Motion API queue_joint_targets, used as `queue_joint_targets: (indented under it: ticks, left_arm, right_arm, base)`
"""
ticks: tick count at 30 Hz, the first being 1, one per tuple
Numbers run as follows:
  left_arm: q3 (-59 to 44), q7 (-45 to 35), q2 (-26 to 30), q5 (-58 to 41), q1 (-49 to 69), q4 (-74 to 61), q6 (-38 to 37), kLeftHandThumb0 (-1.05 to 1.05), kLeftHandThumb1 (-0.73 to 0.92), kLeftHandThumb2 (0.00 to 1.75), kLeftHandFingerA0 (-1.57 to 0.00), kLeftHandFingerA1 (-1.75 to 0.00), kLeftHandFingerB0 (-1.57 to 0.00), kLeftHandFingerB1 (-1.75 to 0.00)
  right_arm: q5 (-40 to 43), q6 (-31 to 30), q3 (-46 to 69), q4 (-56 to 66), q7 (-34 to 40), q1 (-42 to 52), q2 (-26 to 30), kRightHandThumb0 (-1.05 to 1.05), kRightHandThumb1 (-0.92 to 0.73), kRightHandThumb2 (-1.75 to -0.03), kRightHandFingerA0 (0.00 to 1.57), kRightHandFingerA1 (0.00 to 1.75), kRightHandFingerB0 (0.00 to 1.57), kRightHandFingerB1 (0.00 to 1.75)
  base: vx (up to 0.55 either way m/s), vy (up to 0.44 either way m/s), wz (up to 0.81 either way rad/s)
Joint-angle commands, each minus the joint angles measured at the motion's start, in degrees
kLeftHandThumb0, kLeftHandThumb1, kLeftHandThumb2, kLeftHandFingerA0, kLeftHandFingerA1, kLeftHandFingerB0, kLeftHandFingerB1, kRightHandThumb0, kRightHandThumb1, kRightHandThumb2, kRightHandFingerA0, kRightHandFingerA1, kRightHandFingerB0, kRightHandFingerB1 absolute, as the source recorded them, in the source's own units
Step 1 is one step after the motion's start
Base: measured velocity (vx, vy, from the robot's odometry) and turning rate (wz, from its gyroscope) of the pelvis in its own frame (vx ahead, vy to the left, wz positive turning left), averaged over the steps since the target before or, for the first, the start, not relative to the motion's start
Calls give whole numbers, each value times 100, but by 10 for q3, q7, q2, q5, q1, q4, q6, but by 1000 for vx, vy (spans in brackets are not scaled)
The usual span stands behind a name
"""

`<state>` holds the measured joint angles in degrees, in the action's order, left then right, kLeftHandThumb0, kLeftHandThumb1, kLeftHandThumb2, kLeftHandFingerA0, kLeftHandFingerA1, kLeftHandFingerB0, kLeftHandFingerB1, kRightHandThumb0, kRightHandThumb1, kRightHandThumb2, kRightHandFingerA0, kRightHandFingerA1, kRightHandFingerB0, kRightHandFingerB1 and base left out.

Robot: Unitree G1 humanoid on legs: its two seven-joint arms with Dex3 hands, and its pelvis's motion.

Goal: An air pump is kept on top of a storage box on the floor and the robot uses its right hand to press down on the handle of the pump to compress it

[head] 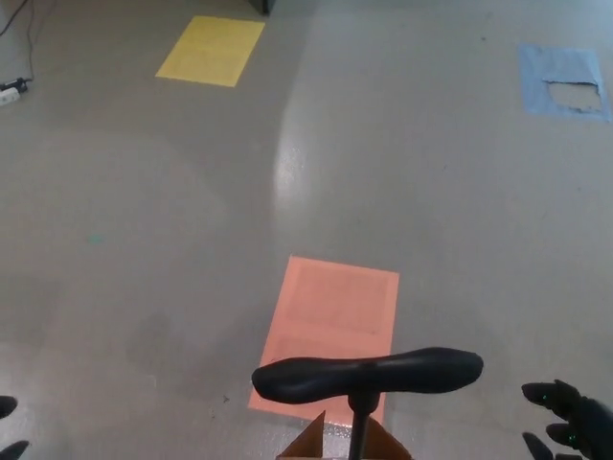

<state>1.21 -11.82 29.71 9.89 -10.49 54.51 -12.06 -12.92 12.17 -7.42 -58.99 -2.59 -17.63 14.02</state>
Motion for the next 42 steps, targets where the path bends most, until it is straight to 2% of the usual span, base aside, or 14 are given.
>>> queue_joint_targets:
  ticks: [1,4,5,9,11,12,13,16,17,22,36,37,38,42]
  left_arm:
    - [-29,0,-1,-29,3,15,-65,-34,57,109,0,-48,0,-47]
    - [-41,2,-7,-37,7,12,-81,-69,64,96,-10,-45,0,-38]
    - [-47,-3,-10,-44,6,8,-93,-75,71,101,-3,-34,-7,-28]
    - [-60,-5,-21,-57,8,1,-120,-82,75,104,-6,-29,-7,-21]
    - [-64,-7,-25,-59,9,-2,-125,-82,76,105,-6,-28,-6,-20]
    - [-64,-7,-26,-59,8,-7,-131,-83,78,107,-6,-26,-6,-18]
    - [-64,-6,-26,-57,5,-16,-133,-83,78,107,-5,-26,-5,-18]
    - [-60,-3,-27,-51,2,-34,-131,-82,80,108,-5,-27,-5,-18]
    - [-59,-8,-28,-53,-1,-36,-130,-82,80,108,-5,-25,-5,-19]
    - [-46,-14,-32,-40,-43,-22,-110,-79,79,107,-4,-31,-8,-24]
    - [-35,-27,-17,-24,-82,-1,-85,-75,78,106,-5,-30,-6,-27]
    - [-32,-28,-14,-20,-84,-2,-81,-79,81,108,-6,-27,-7,-24]
    - [-33,-34,-12,-23,-86,1,-81,-78,81,108,-6,-27,-6,-23]
    - [-32,-34,-4,-18,-93,11,-84,-78,82,110,-6,-27,-6,-23]
  right_arm:
    - [30,87,54,-19,76,5,7,-53,-83,-71,17,33,18,32]
    - [45,122,90,-10,108,10,2,-53,-83,-70,18,34,19,32]
    - [73,156,122,16,115,16,-6,-32,-63,-111,1,47,0,46]
    - [118,189,184,145,112,41,-18,-32,-63,-113,0,48,0,46]
    - [125,176,199,240,105,65,-22,-33,-59,-111,0,48,0,47]
    - [159,176,211,337,84,84,-26,-69,-86,-67,19,28,19,27]
    - [171,164,221,419,78,95,-25,-35,-54,-110,0,49,0,47]
    - [193,147,240,549,80,105,-19,-36,-51,-108,0,48,0,47]
    - [203,139,251,601,85,104,-17,-70,-87,-66,20,29,17,28]
    - [267,65,306,822,113,44,27,-73,-83,-66,25,30,20,28]
    - [289,-16,234,984,-20,-87,154,-72,-84,-65,21,29,18,28]
    - [286,-46,213,1001,-47,-103,174,-74,-67,-103,5,42,3,34]
    - [287,-71,195,1018,-64,-111,185,-76,-76,-73,12,28,9,23]
    - [252,-129,125,1026,-104,-175,175,-81,-73,-84,8,24,8,24]
  base:
    - [0,0,0]
    - [0,0,0]
    - [0,0,0]
    - [0,0,0]
    - [0,0,0]
    - [0,0,0]
    - [0,0,0]
    - [0,0,0]
    - [0,0,0]
    - [0,0,0]
    - [0,0,0]
    - [0,0,0]
    - [0,0,0]
    - [0,0,0]
